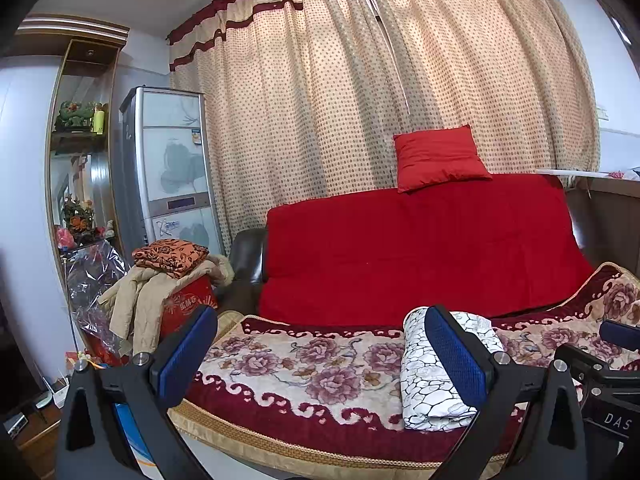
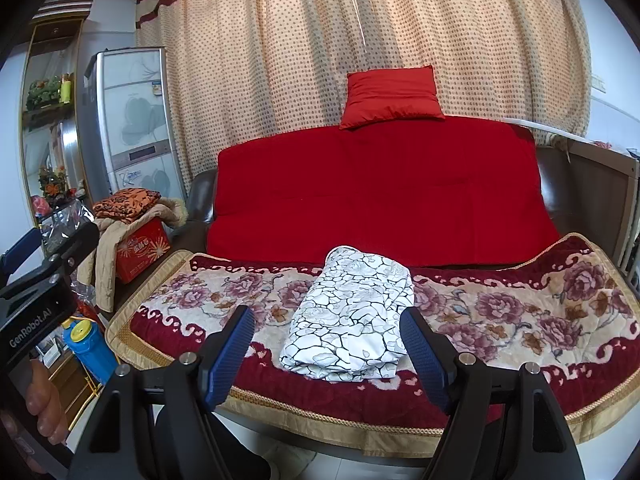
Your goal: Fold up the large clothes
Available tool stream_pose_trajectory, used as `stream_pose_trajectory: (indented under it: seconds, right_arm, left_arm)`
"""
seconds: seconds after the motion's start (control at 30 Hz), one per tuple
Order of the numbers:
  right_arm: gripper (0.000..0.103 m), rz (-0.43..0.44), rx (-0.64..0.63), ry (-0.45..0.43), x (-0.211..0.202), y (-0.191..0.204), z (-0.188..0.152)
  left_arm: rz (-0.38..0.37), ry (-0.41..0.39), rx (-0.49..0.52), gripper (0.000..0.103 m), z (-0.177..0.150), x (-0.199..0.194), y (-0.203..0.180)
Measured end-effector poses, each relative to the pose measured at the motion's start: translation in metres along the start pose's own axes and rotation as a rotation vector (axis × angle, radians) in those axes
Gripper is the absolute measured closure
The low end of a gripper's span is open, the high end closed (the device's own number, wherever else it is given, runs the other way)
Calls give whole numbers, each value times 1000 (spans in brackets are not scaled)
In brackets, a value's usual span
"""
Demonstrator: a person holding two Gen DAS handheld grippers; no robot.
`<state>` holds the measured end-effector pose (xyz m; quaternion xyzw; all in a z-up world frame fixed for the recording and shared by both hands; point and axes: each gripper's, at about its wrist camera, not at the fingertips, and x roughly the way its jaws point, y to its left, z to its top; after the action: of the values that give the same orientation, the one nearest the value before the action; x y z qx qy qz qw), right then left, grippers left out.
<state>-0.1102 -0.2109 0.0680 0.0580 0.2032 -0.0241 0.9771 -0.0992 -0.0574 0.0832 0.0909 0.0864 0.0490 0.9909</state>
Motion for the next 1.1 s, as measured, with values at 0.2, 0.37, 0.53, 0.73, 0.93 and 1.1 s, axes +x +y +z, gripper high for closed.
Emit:
stream_pose_trajectory:
  seconds: [0.2, 0.37, 0.53, 0.73, 0.93, 1.1]
  right_arm:
    - [25, 2, -5, 11, 4, 3, 0]
    - [25, 2, -6, 15, 6, 5, -1]
    - [25, -1, -5, 20, 9, 6, -2]
    - [25, -2, -6, 32, 17, 8, -3]
    - [25, -8, -4, 38, 29, 8, -2]
    - [25, -11, -2, 51, 43, 4, 1]
  left_arm:
    - [1, 10, 2, 0, -3, 4, 0]
    - [0, 17, 3, 0, -6, 6, 1]
    - [-2, 20, 3, 0, -8, 8, 2]
    - [-4, 33, 5, 0, -11, 14, 1]
    - [0, 50, 13, 0, -15, 24, -2]
    - [-2, 75, 17, 0, -17, 36, -7]
